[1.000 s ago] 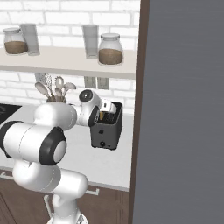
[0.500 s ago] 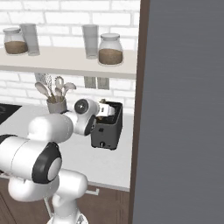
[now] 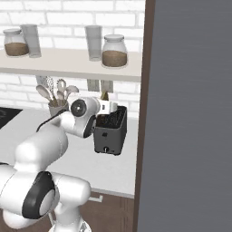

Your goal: Start the toaster. Once the lever pops up, take the bread to the plate on the dining counter.

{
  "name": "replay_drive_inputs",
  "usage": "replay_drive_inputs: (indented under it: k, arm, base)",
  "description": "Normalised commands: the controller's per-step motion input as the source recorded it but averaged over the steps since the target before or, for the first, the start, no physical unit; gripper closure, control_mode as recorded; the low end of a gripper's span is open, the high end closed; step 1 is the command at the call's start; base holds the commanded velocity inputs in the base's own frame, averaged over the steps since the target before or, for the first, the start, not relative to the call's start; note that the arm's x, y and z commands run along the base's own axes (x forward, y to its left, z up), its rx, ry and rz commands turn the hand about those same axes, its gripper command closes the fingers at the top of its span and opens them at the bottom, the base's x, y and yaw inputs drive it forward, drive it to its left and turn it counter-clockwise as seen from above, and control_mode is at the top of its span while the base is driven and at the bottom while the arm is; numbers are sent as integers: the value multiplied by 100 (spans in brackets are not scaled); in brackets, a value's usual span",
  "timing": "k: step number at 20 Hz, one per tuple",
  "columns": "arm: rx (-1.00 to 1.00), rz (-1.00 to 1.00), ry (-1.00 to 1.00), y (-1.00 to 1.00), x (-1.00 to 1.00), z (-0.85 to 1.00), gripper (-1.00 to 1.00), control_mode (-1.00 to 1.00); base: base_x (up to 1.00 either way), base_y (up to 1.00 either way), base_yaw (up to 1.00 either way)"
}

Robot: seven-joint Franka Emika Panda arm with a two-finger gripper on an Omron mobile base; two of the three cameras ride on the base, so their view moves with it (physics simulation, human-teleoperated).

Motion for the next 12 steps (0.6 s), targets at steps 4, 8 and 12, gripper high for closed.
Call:
replay_drive_inputs:
  k: [4, 8, 12]
  arm:
    - [0, 0, 8, 0, -53, 59, 100, -100]
    - [0, 0, 28, 0, -69, 41, 100, -100]
    - [0, 0, 23, 0, -90, 19, 100, -100]
  base:
    - [0, 0, 0]
    - [0, 0, 0]
    - [0, 0, 0]
